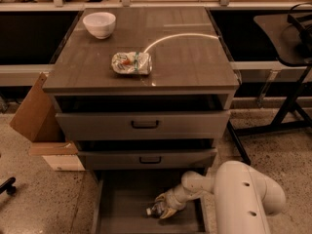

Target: Pick blue plastic bottle from bottom drawer and place on counter

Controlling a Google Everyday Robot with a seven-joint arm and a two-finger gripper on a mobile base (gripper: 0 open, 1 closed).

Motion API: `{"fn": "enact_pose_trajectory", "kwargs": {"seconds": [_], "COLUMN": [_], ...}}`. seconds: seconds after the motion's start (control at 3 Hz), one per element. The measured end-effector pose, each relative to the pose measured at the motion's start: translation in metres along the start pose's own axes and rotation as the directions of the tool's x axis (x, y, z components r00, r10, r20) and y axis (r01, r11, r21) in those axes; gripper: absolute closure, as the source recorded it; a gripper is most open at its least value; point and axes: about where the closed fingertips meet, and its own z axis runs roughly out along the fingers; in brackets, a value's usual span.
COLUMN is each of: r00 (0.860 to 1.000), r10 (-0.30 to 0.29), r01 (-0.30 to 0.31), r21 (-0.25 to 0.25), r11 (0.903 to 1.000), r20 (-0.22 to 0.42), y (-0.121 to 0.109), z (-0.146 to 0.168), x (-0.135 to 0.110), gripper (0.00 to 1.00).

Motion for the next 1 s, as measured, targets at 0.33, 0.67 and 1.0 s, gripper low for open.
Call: {"fn": "enact_pose_trajectory", "kwargs": {"seconds": [0.33, 0.67, 1.0], "r00": [1.000, 1.000, 0.998], "r10": [-0.009, -0.009, -0.030], "r01": [0.009, 0.009, 0.029], "r21": [-0.028, -0.029, 0.027], "r11": [0.9996, 0.9995, 0.9992], "r20": [0.024, 0.024, 0.050], "y": [0.006, 0.006, 0.006], "z": [0.017, 0.014, -0.018], "x": [-0.003, -0.005, -0.014], "gripper": [0.70, 0.93, 1.00]}}
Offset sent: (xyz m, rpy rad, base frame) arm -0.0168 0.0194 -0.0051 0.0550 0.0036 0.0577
